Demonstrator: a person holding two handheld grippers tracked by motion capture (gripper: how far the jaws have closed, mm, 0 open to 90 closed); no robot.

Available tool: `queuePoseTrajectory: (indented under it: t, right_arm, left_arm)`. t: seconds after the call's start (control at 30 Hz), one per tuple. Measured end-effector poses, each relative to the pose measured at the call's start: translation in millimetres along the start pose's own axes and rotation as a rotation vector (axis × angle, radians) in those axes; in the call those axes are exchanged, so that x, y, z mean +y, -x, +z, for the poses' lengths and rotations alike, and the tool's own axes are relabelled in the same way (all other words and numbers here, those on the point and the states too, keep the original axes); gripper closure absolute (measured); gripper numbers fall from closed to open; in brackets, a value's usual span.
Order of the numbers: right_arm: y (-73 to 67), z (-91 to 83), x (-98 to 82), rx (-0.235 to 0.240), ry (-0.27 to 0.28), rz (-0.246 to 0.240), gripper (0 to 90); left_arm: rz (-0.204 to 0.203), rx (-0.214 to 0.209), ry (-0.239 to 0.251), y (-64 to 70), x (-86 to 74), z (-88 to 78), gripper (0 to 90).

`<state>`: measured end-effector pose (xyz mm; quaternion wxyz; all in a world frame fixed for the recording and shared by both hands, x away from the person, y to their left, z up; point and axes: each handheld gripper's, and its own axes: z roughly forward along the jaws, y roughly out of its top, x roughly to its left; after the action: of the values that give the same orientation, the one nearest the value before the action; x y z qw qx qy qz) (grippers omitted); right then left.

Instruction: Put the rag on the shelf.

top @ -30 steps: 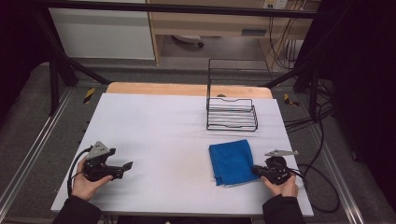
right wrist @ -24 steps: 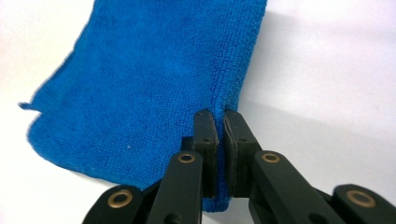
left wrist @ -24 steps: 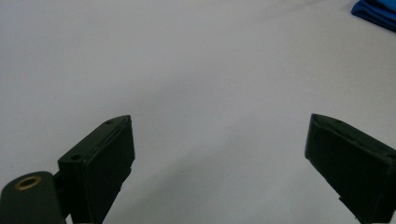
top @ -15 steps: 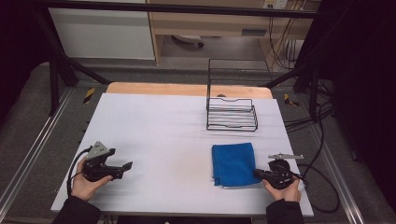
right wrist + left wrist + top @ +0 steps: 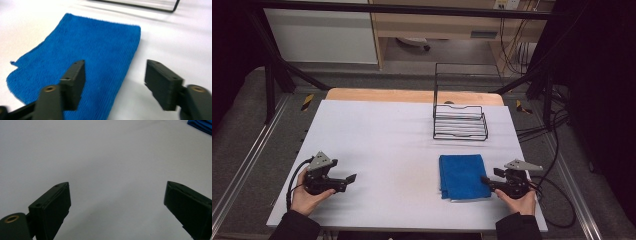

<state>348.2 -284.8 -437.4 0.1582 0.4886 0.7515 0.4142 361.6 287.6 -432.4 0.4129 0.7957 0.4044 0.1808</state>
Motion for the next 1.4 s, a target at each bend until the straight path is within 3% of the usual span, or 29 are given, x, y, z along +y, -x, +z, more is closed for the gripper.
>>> queuePoseTrajectory:
  t: [0.2, 0.4, 0.87, 1.4]
  right_arm:
    - [5.4, 6.9, 6.7, 0.037, 0.030, -0.028, 16.7]
    - [11.1, 12.3, 13.8, 0.079, 0.029, -0.040, 8.2]
    - [13.1, 13.2, 14.9, 0.079, 0.049, -0.061, 5.0]
    - [10.4, 10.9, 12.8, 0.062, 0.056, -0.064, 3.8]
  left_arm:
    - [0.003, 0.000, -0.007, 5.1, 4.3, 3.5, 6.3]
    - [0.006, -0.010, -0.006, 15.0, 14.1, 9.5, 6.3]
    - [0.067, -0.066, -0.040, 64.7, 50.6, 50.4, 7.1]
    - [0.090, -0.118, -0.047, 114.1, 89.2, 98.5, 10.0]
